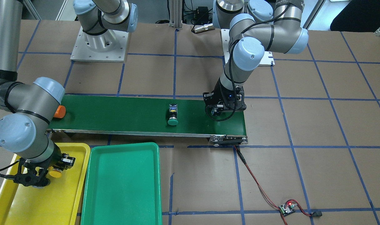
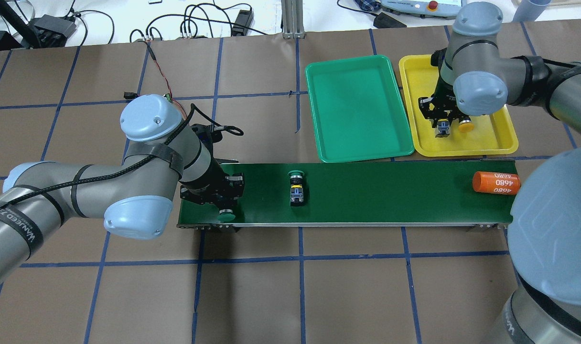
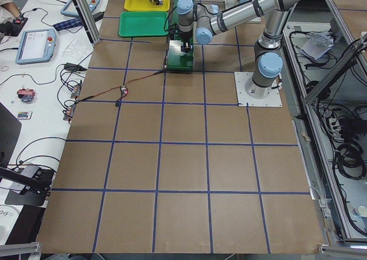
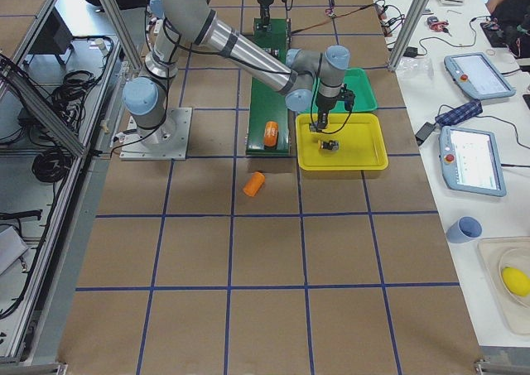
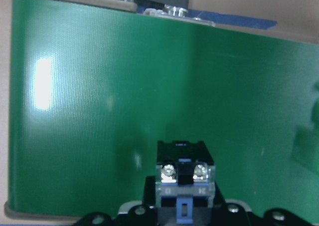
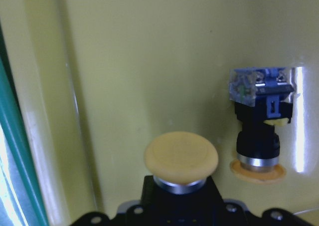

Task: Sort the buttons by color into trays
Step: 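Open the right gripper in the yellow tray while the left gripper withdraws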

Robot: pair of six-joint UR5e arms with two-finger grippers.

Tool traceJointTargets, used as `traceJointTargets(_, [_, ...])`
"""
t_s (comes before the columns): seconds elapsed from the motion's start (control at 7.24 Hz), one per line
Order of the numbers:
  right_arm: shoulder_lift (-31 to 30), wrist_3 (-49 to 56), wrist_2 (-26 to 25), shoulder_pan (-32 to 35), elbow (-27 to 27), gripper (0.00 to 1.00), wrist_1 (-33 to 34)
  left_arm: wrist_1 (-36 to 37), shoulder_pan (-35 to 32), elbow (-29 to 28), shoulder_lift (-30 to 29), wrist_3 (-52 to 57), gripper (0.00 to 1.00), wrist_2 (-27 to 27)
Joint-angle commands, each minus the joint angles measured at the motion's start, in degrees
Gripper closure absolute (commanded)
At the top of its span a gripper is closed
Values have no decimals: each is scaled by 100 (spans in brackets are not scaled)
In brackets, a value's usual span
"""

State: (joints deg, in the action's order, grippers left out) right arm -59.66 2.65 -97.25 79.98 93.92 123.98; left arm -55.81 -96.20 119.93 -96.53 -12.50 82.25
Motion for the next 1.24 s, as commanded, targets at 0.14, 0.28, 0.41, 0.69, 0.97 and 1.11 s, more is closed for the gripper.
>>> traceJointTargets(0.14, [-124, 33, 57, -61, 13, 0, -13, 412, -13, -14, -235, 11, 0, 37])
traceJointTargets(0.28, [-430, 33, 144, -26, 30, 0, -214, 431, -13, -23, -235, 11, 0, 46])
traceJointTargets(0.41, [-816, 25, 449, -17, 48, 0, -694, 353, -13, -110, -148, 20, 0, 55])
traceJointTargets(0.69, [-1528, -72, 611, 227, 65, 0, -1653, 45, -39, -513, -7, 81, 0, 360])
traceJointTargets(0.97, [-2091, -72, 567, 308, 83, 0, -2488, -1048, -48, -1144, 256, 371, 0, 397])
traceJointTargets(1.11, [-2338, -72, 532, 308, 83, 0, -2910, -1672, -31, -1531, 397, 563, 0, 397])
